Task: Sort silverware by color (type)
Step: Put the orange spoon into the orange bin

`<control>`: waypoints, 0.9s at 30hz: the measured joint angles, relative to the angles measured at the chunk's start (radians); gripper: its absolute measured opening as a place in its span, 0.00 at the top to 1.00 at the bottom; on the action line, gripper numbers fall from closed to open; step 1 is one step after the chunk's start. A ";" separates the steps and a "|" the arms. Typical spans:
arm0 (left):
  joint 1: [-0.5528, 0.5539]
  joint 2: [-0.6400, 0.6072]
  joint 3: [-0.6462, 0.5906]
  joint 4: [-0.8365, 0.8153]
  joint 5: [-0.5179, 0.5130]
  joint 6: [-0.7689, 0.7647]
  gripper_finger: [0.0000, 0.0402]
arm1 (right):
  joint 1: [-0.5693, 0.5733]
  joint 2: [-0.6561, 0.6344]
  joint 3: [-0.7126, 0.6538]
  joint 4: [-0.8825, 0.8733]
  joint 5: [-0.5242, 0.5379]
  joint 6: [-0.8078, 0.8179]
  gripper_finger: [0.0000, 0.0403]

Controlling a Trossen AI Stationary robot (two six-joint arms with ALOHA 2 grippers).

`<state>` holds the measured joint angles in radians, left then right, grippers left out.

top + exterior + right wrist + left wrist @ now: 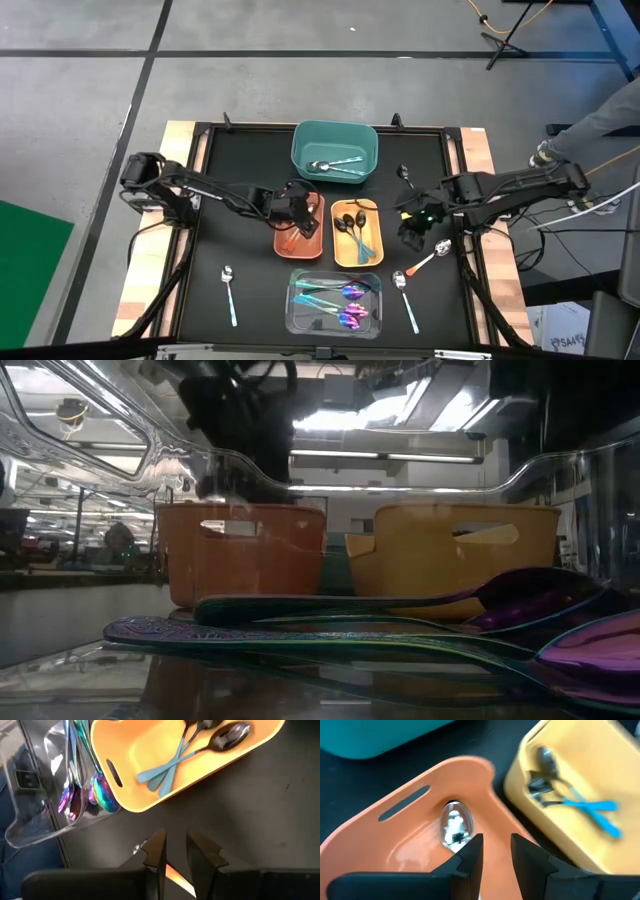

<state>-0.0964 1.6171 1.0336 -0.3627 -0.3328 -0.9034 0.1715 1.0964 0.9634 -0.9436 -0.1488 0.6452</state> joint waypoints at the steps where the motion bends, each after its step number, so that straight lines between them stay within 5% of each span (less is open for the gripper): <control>1: -0.005 -0.012 0.000 0.001 0.000 0.000 0.77 | 0.000 0.011 0.000 0.000 -0.005 0.000 0.84; 15: -0.050 -0.049 0.000 0.078 -0.029 0.102 0.77 | 0.096 0.068 0.000 -0.001 -0.088 0.000 0.84; 27: -0.056 -0.049 0.000 0.080 -0.053 0.102 0.77 | 0.389 0.068 -0.048 -0.006 0.111 -0.025 0.84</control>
<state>-0.1524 1.5677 1.0336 -0.2825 -0.3855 -0.8013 0.5606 1.1645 0.9156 -0.9497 -0.0374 0.6205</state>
